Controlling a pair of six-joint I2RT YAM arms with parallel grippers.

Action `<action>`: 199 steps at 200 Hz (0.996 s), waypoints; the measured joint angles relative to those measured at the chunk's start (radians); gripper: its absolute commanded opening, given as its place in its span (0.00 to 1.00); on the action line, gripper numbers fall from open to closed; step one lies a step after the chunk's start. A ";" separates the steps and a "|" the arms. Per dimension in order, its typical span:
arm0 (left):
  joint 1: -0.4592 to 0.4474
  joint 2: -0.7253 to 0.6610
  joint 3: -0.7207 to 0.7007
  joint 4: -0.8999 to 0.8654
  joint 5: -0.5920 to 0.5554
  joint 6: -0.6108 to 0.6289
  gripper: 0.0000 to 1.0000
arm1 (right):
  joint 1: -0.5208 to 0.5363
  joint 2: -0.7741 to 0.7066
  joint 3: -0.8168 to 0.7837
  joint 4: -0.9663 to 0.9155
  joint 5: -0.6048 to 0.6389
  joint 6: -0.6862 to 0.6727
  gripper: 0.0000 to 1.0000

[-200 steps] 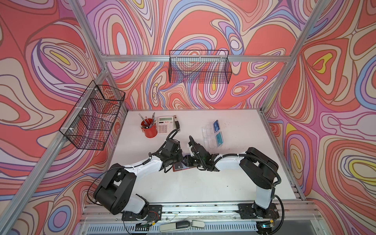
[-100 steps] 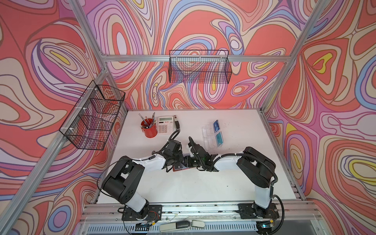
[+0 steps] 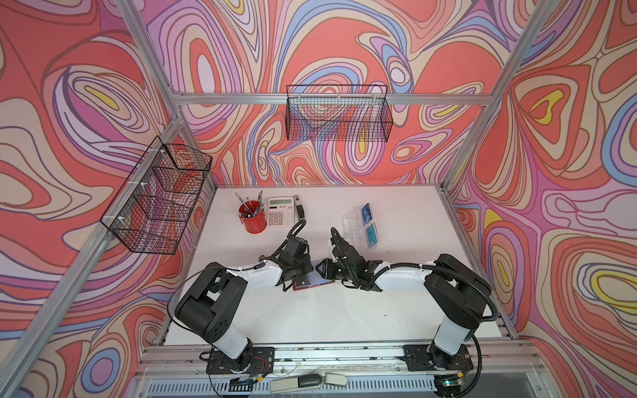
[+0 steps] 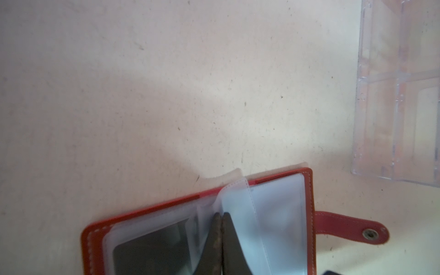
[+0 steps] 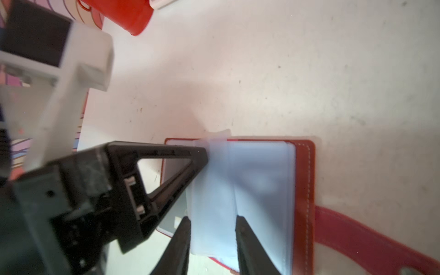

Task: Insert credit cards into a card holder
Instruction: Flip over the card slot on the card holder.

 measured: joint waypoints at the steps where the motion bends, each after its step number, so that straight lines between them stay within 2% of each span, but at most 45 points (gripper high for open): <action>1: 0.000 0.000 0.000 0.000 0.000 0.000 0.05 | 0.000 0.002 0.000 0.000 -0.001 0.001 0.34; 24: 0.000 0.000 0.000 0.000 0.000 0.000 0.05 | 0.001 0.060 0.000 0.021 -0.042 0.019 0.34; 99: 0.000 -0.010 -0.007 0.000 -0.002 0.000 0.05 | 0.000 0.108 0.007 0.126 -0.134 0.109 0.34; 114: 0.000 -0.029 -0.018 -0.005 -0.003 0.000 0.08 | 0.000 0.110 -0.004 0.159 -0.157 0.133 0.33; 154: 0.000 -0.145 -0.033 -0.079 -0.053 0.000 0.16 | 0.007 0.110 -0.013 0.217 -0.192 0.156 0.32; 199: 0.007 -0.369 -0.084 -0.177 -0.192 -0.024 0.21 | 0.051 0.111 0.031 0.198 -0.182 0.129 0.33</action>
